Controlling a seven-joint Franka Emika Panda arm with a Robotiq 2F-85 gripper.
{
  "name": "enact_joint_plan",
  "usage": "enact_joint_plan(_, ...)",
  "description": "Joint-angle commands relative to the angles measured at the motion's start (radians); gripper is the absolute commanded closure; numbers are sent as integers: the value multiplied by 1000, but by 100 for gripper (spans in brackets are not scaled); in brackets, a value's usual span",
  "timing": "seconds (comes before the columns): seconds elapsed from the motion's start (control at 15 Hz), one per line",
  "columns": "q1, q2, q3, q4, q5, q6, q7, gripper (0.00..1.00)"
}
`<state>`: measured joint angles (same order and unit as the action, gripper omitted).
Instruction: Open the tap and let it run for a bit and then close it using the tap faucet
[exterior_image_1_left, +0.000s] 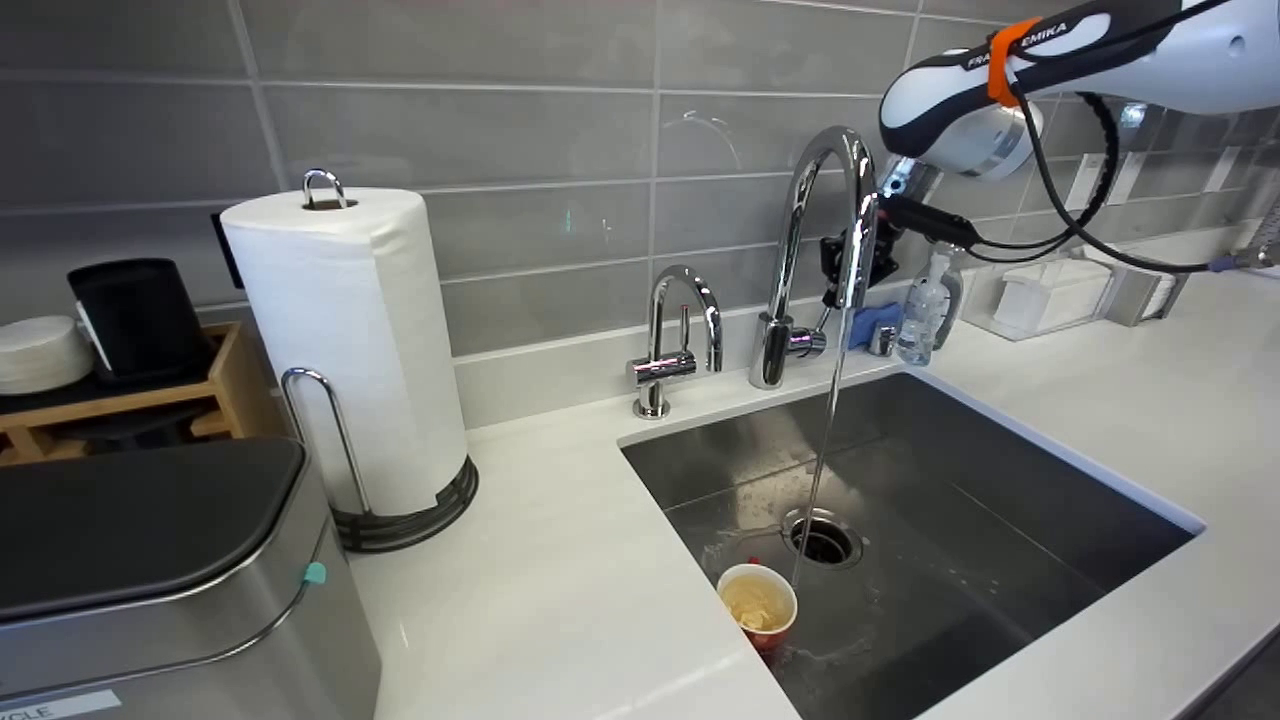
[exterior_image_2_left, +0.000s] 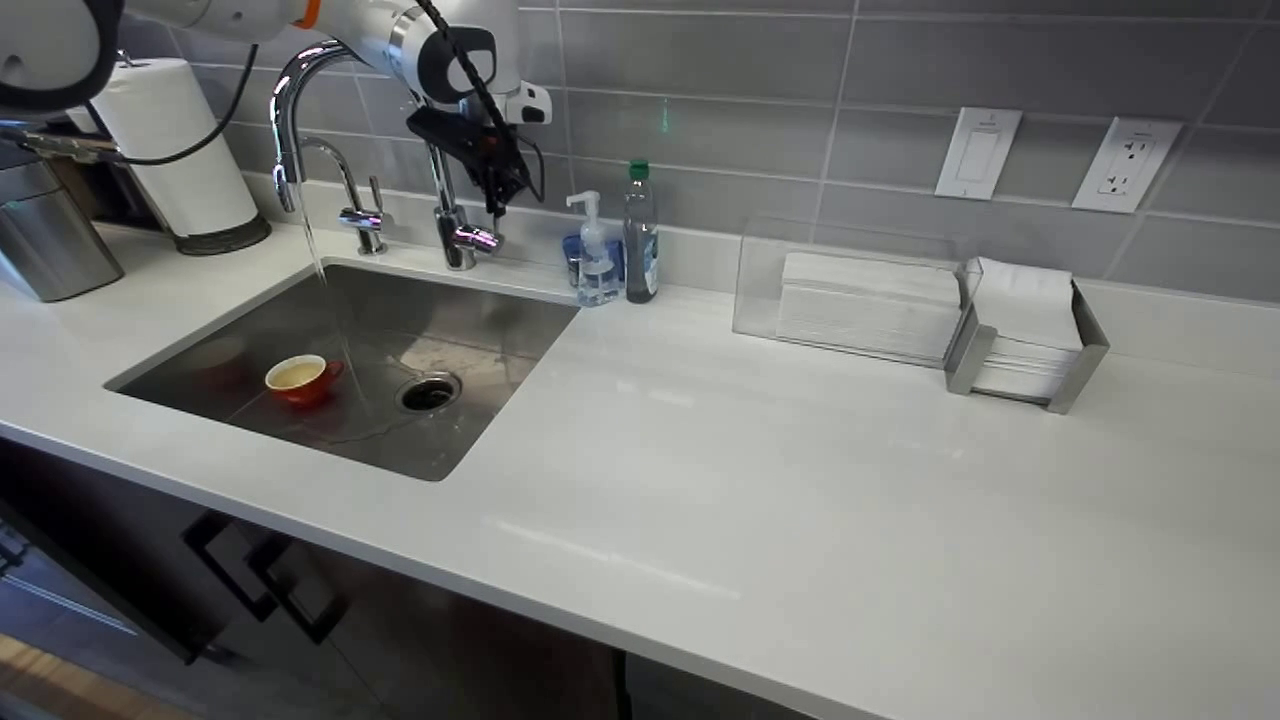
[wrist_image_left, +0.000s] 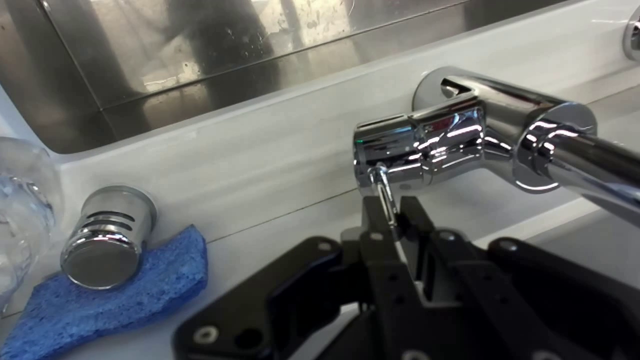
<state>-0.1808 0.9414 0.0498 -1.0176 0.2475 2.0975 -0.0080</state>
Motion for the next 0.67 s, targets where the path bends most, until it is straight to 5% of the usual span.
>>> enact_joint_plan(0.0,-16,38,8,53,7,-38,-18,97)
enact_joint_plan(0.6,-16,49,8,75,6,-57,-17,97)
